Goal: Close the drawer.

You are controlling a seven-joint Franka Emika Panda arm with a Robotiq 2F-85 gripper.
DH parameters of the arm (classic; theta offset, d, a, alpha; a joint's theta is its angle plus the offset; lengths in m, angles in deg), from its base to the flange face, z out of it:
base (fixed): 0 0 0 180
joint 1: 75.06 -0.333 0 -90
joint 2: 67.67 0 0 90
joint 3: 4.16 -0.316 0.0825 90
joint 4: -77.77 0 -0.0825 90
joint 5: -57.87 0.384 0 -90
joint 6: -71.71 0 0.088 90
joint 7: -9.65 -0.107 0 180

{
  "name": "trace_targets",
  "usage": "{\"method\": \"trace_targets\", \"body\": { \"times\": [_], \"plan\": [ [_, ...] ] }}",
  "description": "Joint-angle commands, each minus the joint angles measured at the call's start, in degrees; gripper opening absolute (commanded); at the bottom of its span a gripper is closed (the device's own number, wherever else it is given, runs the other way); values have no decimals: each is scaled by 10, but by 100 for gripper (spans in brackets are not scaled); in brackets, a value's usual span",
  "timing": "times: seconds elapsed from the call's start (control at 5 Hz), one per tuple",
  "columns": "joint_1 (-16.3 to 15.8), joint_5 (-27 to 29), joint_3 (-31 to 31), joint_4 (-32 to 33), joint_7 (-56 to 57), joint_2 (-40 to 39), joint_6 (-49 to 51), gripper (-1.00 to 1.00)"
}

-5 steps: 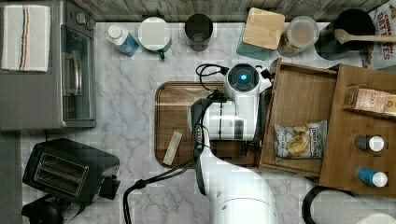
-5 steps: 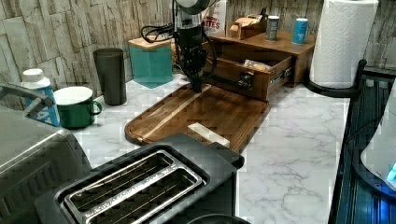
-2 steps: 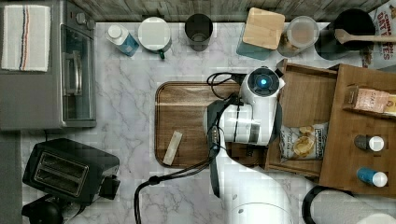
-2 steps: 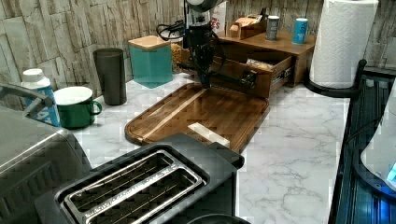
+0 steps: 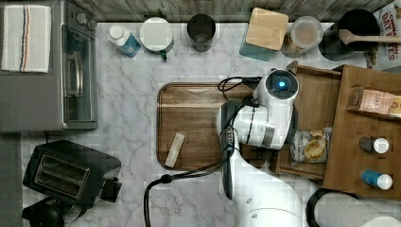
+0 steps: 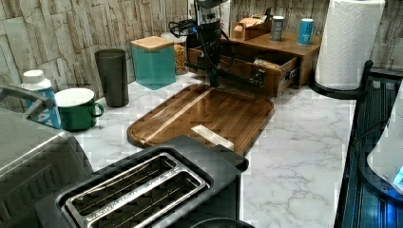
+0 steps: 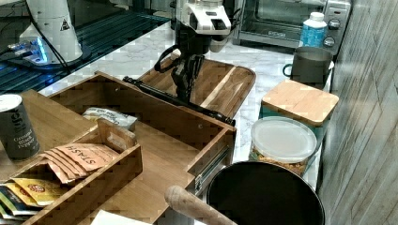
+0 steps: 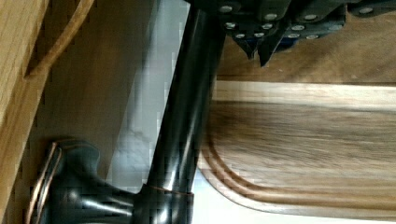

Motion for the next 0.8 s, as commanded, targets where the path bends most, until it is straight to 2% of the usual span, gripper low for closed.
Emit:
{"method": "trace_targets", "body": {
  "times": [0.2,0.4,0.6,0.8],
  "plan": [
    [172,92,88,-136,129,-21,-40,-100],
    [167,54,114,-95,106,-13,-102,-100],
    [150,18,161,-123,80,-19,-63,-100],
    [164,-5,153,-126,60,-18,-69,-100]
  ]
}}
